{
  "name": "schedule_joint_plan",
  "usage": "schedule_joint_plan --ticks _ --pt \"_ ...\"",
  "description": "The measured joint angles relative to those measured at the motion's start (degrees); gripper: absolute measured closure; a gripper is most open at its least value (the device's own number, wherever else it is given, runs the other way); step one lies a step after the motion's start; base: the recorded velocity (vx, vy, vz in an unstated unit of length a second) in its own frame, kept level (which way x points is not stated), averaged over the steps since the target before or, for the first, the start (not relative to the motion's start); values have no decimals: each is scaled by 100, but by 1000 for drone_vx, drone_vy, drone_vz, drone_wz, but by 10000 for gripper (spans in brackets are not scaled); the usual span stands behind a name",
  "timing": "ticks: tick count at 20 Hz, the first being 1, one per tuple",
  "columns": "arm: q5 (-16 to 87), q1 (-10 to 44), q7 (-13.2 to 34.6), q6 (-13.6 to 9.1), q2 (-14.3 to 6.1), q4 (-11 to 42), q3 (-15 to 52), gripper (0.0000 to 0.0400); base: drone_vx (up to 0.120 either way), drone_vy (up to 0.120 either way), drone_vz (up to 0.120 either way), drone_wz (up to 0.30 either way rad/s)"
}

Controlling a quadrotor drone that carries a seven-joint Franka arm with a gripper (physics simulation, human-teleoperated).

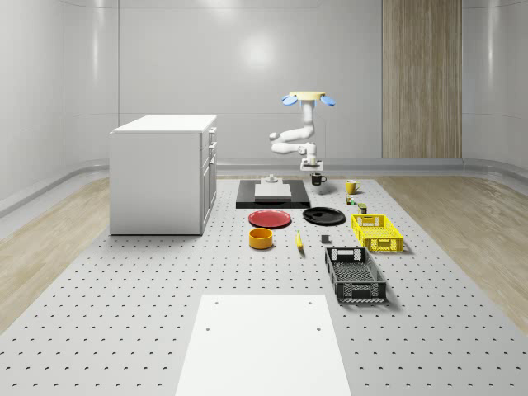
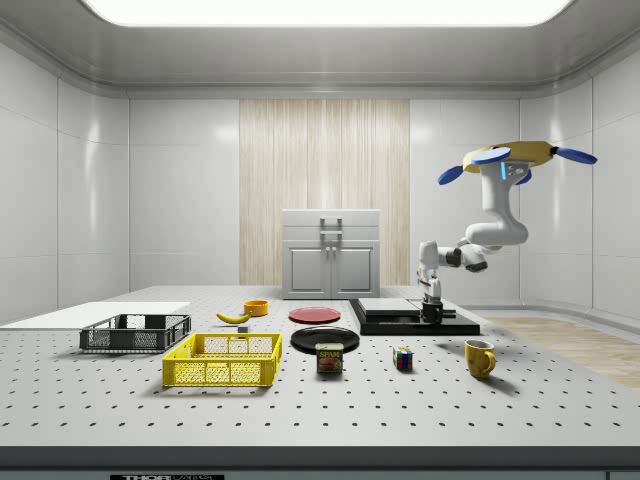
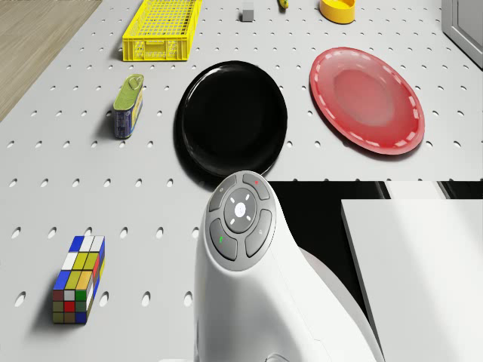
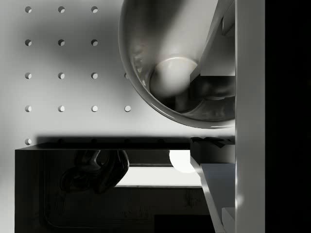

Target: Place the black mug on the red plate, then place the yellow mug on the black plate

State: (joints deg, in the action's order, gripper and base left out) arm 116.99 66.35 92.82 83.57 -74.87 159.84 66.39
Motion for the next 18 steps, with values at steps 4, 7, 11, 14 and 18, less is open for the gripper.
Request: schedule_joint_plan --ticks 4,7,11,14,18 --pt "-84 22 27 8 -40 17 75 290 120 -120 30 0" --pt "-123 39 44 29 -74 21 105 290 120 -120 0 0" --pt "-159 60 63 64 -119 21 129 290 120 -120 0 0" --pt "-181 76 77 94 -153 20 141 290 120 -120 0 0" --pt "-206 95 93 133 -197 17 153 290 120 -120 0 0"
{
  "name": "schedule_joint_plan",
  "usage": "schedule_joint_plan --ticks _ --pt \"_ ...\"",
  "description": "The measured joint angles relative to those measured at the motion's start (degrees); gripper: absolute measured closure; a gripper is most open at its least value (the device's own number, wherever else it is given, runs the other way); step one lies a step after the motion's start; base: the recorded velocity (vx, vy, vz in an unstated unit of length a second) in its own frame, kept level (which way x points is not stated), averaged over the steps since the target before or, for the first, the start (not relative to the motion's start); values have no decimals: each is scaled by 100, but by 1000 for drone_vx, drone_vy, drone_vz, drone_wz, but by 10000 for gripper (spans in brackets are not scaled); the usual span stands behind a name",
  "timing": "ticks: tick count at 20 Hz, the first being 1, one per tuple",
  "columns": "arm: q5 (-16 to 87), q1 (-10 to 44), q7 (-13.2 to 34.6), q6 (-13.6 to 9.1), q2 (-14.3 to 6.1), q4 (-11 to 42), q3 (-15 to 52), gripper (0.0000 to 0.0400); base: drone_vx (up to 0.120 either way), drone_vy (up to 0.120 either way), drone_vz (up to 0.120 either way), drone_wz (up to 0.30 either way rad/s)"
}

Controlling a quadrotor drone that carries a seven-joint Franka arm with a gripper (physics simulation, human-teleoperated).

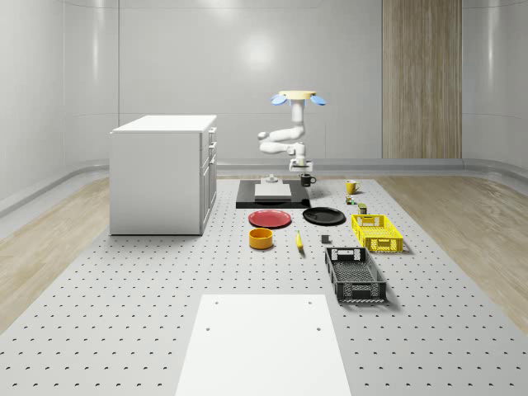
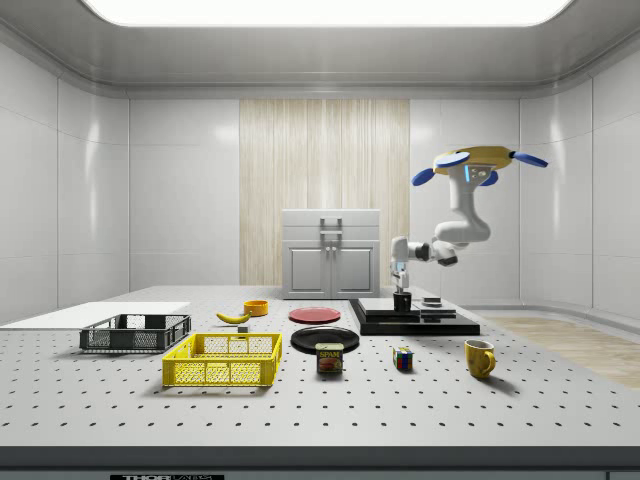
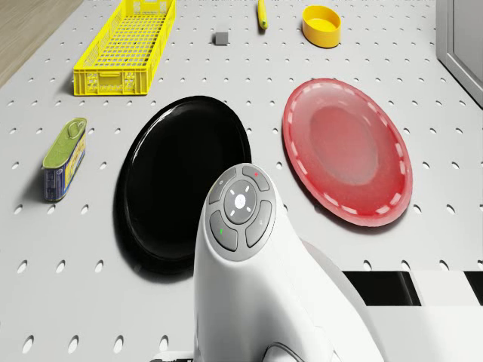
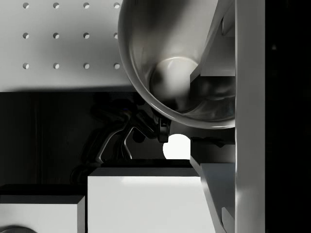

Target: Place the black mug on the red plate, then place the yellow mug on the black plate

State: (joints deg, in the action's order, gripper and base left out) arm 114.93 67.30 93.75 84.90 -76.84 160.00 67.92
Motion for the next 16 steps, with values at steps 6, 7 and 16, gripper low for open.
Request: schedule_joint_plan --ticks 6,7,16 --pt "-33 28 23 58 -63 -5 14 290 120 -120 0 0" --pt "-38 32 27 67 -74 -6 17 290 120 -120 0 0" --pt "-82 70 58 147 -161 -13 34 290 120 -120 0 0"
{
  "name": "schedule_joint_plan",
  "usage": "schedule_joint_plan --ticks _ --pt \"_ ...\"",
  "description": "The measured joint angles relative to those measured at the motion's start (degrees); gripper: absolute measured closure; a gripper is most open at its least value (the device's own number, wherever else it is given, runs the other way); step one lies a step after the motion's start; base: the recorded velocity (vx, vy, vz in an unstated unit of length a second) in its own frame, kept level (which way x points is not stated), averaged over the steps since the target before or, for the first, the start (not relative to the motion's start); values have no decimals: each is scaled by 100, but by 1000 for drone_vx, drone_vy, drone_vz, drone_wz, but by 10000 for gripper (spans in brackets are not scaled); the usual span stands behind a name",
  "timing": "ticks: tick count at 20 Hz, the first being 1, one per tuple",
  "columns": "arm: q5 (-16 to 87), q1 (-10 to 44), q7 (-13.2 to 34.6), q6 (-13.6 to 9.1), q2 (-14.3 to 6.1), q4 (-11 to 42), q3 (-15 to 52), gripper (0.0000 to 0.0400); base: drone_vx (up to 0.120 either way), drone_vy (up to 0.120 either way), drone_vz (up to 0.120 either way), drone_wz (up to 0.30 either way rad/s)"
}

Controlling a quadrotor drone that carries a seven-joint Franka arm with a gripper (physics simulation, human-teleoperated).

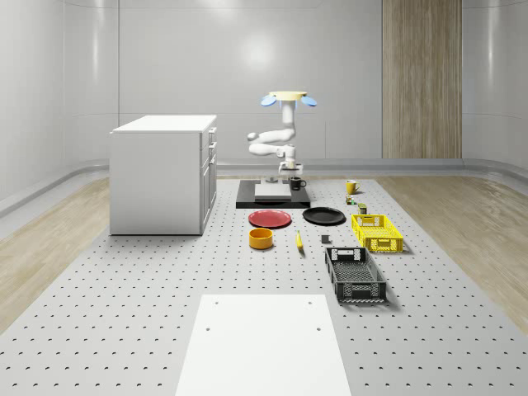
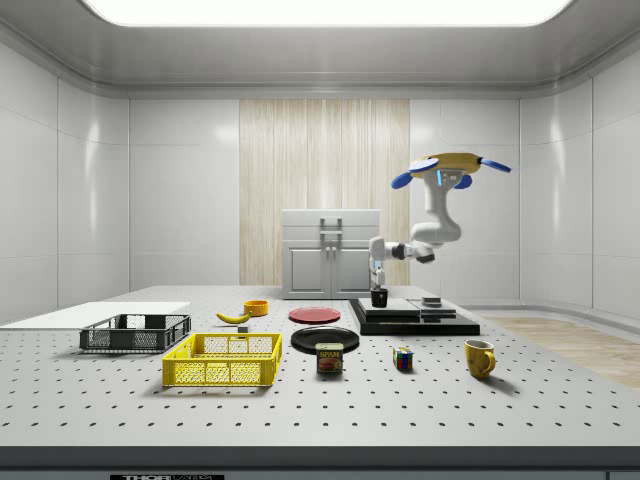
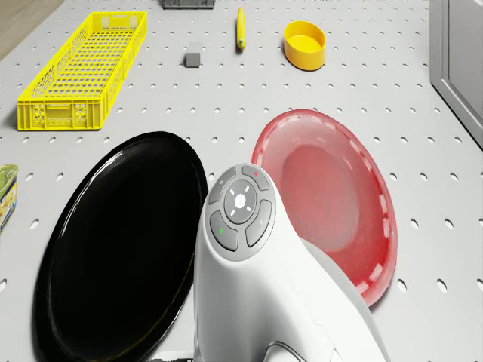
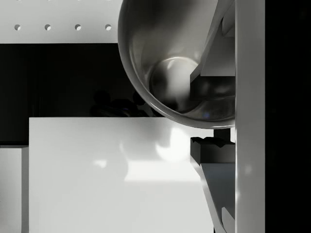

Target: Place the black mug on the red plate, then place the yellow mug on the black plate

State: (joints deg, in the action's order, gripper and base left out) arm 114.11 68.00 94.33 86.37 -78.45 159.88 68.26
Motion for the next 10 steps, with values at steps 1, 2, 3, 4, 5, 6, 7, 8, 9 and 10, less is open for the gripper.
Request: schedule_joint_plan --ticks 1,2,3,4,5,6,7,8,9,10 --pt "-5 4 3 8 -9 -1 2 290 120 -120 0 0" --pt "-9 8 6 17 -18 -2 3 290 120 -120 0 0" --pt "-13 12 10 25 -27 -2 5 290 120 -120 0 0" --pt "-18 16 13 33 -36 -3 7 290 120 -120 0 0" --pt "-22 19 16 42 -45 -4 9 290 120 -120 0 0" --pt "-26 23 19 50 -54 -4 10 290 120 -120 0 0" --pt "-31 27 22 58 -62 -5 12 290 120 -120 0 0" --pt "-35 30 25 65 -71 -6 13 290 120 -120 0 0" --pt "-39 34 28 73 -79 -6 15 290 120 -120 0 0" --pt "-43 38 31 81 -88 -7 16 290 120 -120 0 0"
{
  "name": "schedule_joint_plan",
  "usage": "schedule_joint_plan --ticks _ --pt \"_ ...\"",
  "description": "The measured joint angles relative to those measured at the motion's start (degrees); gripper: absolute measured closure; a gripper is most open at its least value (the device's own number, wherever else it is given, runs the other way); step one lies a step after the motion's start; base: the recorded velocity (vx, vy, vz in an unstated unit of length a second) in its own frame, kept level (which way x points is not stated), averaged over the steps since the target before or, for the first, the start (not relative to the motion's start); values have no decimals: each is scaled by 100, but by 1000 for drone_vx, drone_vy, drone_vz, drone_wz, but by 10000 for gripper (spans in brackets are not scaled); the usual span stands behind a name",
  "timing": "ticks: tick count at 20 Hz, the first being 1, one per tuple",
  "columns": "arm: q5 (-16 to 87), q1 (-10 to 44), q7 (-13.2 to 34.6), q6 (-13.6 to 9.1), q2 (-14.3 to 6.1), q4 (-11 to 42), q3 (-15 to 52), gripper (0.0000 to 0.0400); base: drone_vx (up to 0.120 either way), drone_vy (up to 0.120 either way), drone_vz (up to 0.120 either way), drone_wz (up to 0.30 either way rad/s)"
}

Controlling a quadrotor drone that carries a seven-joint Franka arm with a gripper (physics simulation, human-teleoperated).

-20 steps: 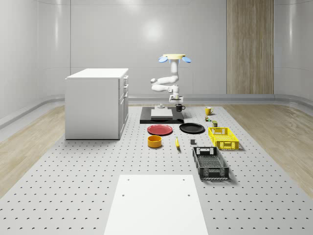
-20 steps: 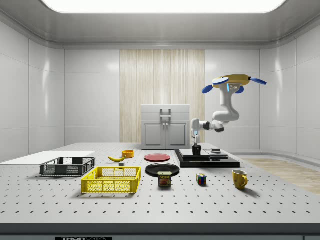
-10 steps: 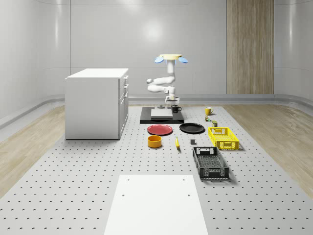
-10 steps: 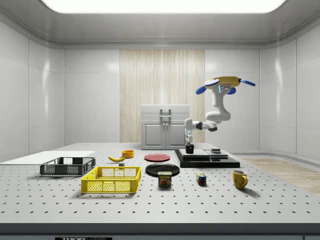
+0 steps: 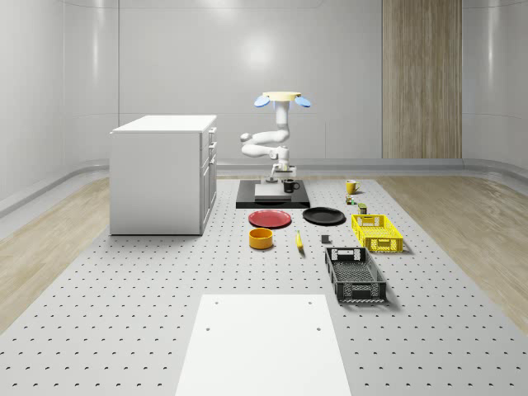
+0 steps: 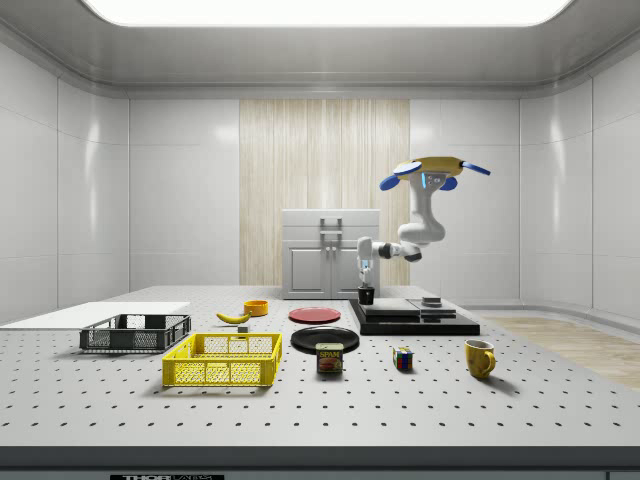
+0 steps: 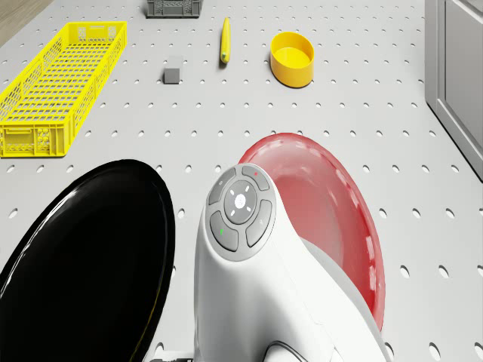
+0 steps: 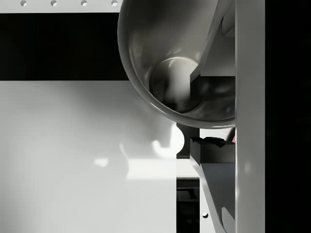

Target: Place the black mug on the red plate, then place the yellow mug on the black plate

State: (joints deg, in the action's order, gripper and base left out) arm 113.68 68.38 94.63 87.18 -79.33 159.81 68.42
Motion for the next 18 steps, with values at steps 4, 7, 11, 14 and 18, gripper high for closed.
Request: schedule_joint_plan --ticks 4,7,11,14,18 --pt "-16 14 11 30 -32 -3 6 290 120 -120 0 0" --pt "-27 24 19 52 -56 -4 10 290 120 -120 0 0" --pt "-42 36 29 80 -86 -7 15 290 120 -120 0 0" --pt "-52 46 37 100 -108 -9 19 290 120 -93 0 0" --pt "-65 57 46 125 -136 -11 23 290 120 0 0 0"
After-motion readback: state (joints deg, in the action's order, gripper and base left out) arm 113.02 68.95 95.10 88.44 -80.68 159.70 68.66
